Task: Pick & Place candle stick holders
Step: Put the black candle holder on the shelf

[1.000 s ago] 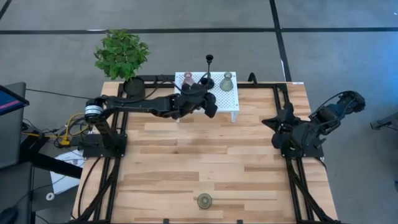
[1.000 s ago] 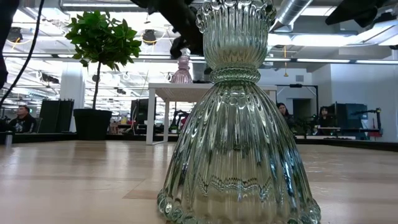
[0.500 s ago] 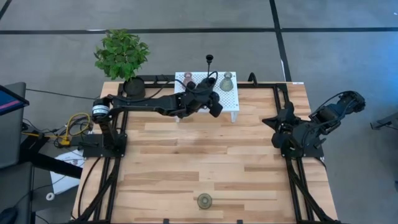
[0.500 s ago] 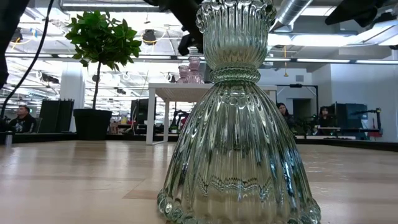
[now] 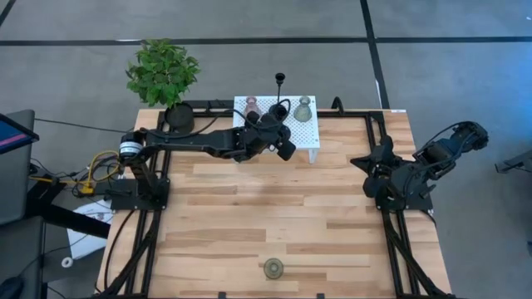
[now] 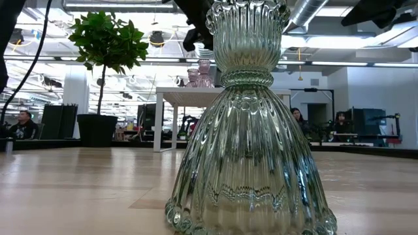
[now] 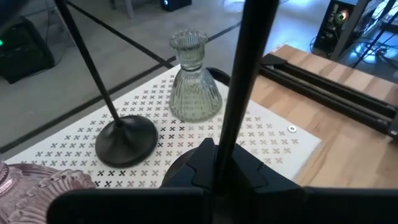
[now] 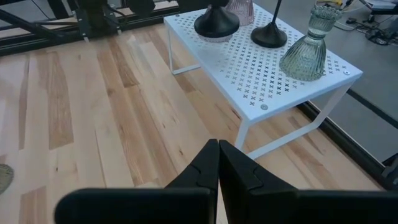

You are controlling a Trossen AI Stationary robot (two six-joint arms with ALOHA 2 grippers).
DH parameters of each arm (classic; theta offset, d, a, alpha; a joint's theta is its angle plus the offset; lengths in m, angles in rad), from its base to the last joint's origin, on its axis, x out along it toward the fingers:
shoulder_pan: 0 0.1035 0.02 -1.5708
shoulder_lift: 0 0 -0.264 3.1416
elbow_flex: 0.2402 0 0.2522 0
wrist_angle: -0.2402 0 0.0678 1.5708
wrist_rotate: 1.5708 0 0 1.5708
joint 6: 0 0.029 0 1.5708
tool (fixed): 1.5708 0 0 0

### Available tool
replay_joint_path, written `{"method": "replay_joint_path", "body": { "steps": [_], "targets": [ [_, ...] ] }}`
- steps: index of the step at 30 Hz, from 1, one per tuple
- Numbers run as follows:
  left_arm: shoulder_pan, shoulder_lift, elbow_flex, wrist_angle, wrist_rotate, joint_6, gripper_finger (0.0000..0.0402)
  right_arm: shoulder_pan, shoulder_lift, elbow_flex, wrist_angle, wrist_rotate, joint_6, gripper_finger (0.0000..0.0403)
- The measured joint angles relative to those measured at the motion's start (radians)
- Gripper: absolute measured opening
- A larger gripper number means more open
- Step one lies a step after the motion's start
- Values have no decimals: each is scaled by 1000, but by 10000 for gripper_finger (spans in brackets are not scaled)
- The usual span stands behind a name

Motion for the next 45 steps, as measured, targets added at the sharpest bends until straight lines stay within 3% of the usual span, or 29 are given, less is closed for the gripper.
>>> {"method": "replay_joint_path", "body": {
  "steps": [6, 13, 45],
  "targets": [
    [-8, 0, 0, -2, -2, -4, 13, 0, 0, 0, 0, 0, 0, 0],
    [-19, 0, 0, 1, -91, -1, 13, 0, 0, 0, 0, 0, 0, 0],
    [21, 109, -1, 62, -74, -31, 13, 0, 0, 0, -8, 0, 0, 0]
  ]
}}
